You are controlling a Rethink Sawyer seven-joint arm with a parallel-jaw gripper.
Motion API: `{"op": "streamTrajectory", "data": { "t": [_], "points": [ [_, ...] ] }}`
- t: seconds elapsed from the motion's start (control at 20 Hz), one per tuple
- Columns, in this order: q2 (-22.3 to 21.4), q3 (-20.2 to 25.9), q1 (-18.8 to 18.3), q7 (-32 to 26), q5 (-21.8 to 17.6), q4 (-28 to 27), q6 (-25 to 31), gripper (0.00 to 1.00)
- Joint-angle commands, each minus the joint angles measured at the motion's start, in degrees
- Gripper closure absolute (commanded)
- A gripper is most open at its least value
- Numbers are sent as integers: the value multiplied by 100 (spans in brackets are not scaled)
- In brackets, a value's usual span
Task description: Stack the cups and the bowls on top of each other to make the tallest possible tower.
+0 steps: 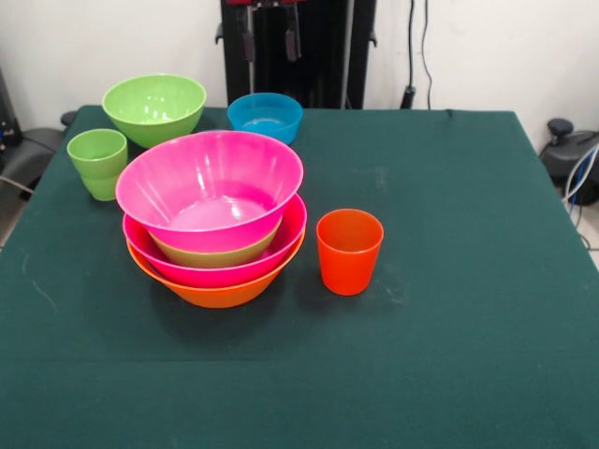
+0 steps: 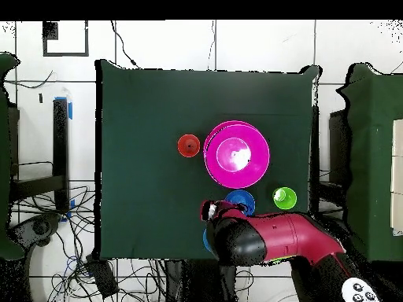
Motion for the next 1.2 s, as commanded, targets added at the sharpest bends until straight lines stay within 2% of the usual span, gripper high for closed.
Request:
{"op": "streamTrajectory", "data": {
  "t": [0.05,0.35,0.85,1.2],
  "points": [
    [831,-426,15,-85,-771,-59,-375,0],
    [1117,-472,-178,-186,-1054,-188,-362,0],
    [1766,-748,-146,-102,-1718,-593,-693,0],
    [2014,-473,-408,-548,-1816,-1009,-404,0]
  ]
}}
